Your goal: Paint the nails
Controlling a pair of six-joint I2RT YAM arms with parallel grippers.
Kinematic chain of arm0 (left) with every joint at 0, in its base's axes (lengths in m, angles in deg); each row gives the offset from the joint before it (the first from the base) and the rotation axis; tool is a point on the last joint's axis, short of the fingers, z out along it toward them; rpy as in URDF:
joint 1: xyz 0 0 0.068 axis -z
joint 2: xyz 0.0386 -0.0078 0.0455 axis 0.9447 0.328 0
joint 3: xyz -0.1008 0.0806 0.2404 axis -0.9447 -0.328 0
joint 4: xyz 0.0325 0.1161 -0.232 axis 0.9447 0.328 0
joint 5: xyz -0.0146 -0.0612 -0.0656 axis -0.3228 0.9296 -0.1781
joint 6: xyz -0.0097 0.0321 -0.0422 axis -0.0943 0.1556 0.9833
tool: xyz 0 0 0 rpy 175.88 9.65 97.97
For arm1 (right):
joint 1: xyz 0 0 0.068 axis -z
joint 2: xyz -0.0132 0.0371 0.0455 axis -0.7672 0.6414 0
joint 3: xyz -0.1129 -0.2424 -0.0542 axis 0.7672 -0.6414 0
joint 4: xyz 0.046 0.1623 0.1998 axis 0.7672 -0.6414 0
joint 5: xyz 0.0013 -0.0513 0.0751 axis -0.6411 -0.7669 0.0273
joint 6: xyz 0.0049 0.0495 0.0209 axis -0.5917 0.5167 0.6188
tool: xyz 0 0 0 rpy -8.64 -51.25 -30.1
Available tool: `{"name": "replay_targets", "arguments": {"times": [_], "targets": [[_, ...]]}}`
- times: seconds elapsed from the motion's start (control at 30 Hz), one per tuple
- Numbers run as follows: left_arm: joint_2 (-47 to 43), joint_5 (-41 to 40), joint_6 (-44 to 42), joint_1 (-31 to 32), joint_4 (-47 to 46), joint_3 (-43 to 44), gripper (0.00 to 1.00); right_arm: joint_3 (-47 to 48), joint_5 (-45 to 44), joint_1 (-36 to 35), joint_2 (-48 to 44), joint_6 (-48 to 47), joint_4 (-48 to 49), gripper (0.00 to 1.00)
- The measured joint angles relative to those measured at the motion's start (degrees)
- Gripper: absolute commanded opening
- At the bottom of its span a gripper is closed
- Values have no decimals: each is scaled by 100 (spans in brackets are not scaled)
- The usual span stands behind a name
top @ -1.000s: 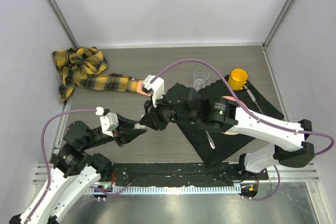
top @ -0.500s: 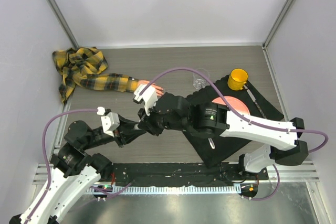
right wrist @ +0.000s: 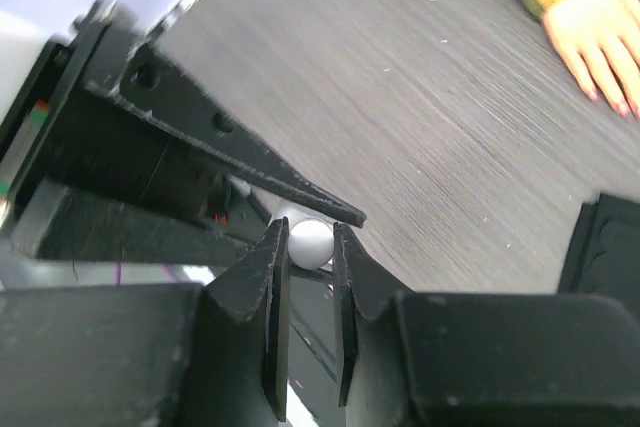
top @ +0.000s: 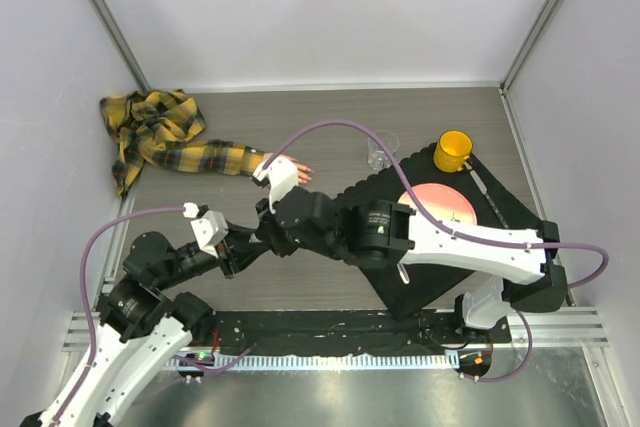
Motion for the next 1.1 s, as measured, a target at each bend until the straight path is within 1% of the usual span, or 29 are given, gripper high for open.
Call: {"name": "replay_targets", "arguments": {"times": [0.07, 0.17, 0.27, 0.33, 0.43, 0.47, 0.57, 0.6, 0.67, 0.7, 0.8, 0.83, 0.9, 1.1], "targets": [[-57, -164, -42, 0, 131, 0, 0, 4, -542, -144, 129, 361, 74, 0], [-144, -442, -94, -20, 321, -4, 0, 299, -1259, -323, 496, 629, -26, 1], [-162, -612, -107, -42, 426, -35, 0, 332, -1617, -391, 629, 778, -22, 2], [-168, -619, -107, -39, 420, -42, 0, 280, -1711, -415, 616, 859, 24, 6], [-223, -627, -105, -39, 417, -44, 0, 275, -1777, -448, 616, 868, 66, 15], [-236, -632, -105, -39, 415, -44, 0, 275, -1779, -455, 614, 861, 76, 21], [-284, -643, -105, -39, 400, -44, 0, 278, -1753, -461, 590, 796, 114, 28], [-299, -636, -103, -37, 365, -46, 0, 278, -1735, -470, 575, 758, 138, 33], [-332, -601, -101, -33, 262, -46, 0, 278, -1687, -481, 546, 726, 186, 38], [-350, -575, -98, -22, 168, -44, 0, 278, -1648, -496, 527, 715, 205, 43], [-398, -522, -98, 0, 79, -44, 0, 275, -1591, -525, 472, 621, 289, 52], [-415, -503, -98, 2, 28, -44, 0, 269, -1574, -525, 420, 564, 269, 55], [-424, -474, -98, 15, -109, -44, 0, 249, -1523, -522, 310, 527, 271, 60], [-420, -459, -94, 22, -332, -42, 0, -72, -1207, -566, -323, 264, 284, 79]]}}
